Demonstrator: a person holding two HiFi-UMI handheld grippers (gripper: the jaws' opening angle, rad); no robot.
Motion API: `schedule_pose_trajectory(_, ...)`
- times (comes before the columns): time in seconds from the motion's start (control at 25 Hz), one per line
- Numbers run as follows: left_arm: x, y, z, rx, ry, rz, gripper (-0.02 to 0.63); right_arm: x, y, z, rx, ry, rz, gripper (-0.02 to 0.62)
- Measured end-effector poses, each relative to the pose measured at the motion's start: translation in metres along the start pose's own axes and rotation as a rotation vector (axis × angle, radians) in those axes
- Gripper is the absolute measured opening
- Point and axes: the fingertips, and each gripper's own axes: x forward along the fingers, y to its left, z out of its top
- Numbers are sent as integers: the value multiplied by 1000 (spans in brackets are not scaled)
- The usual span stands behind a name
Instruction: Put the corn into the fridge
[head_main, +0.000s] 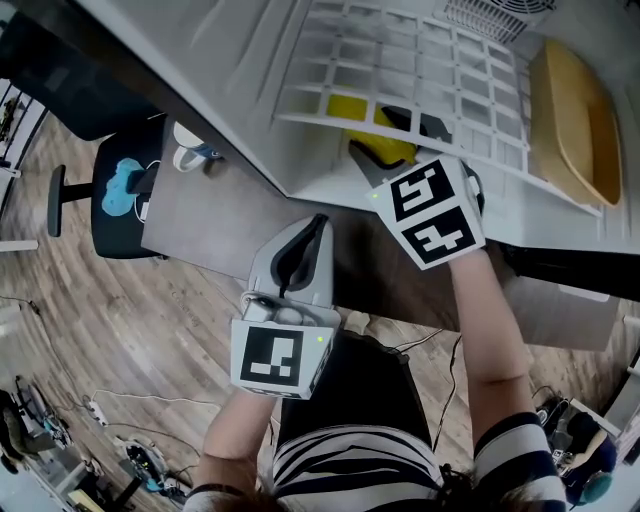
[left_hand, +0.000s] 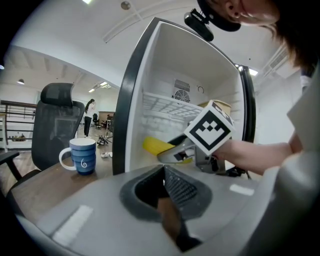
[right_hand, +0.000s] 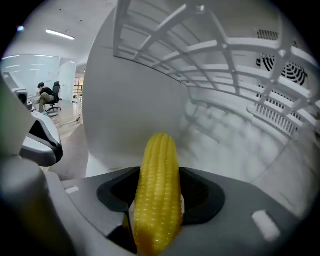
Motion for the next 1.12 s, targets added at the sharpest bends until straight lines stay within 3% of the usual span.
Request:
schedule_pose_trajectory(0.64,-8,1,9,10,-23,11,0,-7,4,5,-37,-31,-9,256)
schedule_pose_trajectory(1.12,-26,5,27,33,-100,37,0,-34,1,4,22,-99,-111,288)
